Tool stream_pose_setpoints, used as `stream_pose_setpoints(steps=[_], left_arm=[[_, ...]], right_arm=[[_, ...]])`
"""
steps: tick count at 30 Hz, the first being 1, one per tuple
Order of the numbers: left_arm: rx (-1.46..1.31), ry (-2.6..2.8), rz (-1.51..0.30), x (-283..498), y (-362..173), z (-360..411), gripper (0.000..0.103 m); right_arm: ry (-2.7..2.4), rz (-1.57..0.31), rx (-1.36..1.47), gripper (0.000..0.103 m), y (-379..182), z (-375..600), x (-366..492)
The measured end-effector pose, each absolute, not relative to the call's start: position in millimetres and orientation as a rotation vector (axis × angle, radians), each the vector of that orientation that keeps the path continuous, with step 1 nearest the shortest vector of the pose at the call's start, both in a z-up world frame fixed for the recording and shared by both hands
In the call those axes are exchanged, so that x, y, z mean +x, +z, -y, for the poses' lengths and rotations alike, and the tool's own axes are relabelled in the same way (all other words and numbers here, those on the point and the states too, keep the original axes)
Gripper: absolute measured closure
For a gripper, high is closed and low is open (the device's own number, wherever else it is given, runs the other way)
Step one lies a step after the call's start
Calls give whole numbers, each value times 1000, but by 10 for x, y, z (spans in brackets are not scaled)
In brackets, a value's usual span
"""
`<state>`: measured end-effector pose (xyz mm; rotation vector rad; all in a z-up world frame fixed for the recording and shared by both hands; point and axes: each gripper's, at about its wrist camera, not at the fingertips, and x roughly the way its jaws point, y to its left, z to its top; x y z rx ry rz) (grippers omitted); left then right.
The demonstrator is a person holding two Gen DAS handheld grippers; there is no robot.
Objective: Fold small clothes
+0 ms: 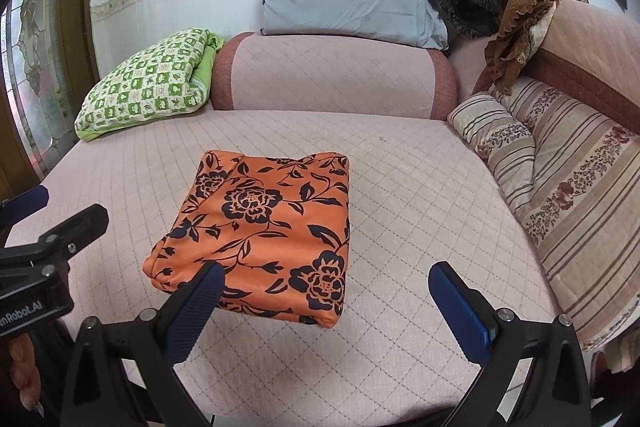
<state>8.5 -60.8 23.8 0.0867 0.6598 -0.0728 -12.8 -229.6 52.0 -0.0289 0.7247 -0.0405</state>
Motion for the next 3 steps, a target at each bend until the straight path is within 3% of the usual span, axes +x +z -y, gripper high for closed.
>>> stream_pose_setpoints(steps=[3], left_arm=[[91, -64, -647, 80, 247, 609, 5]], right_arm=[[-41, -726, -27, 0, 518, 2294, -113]])
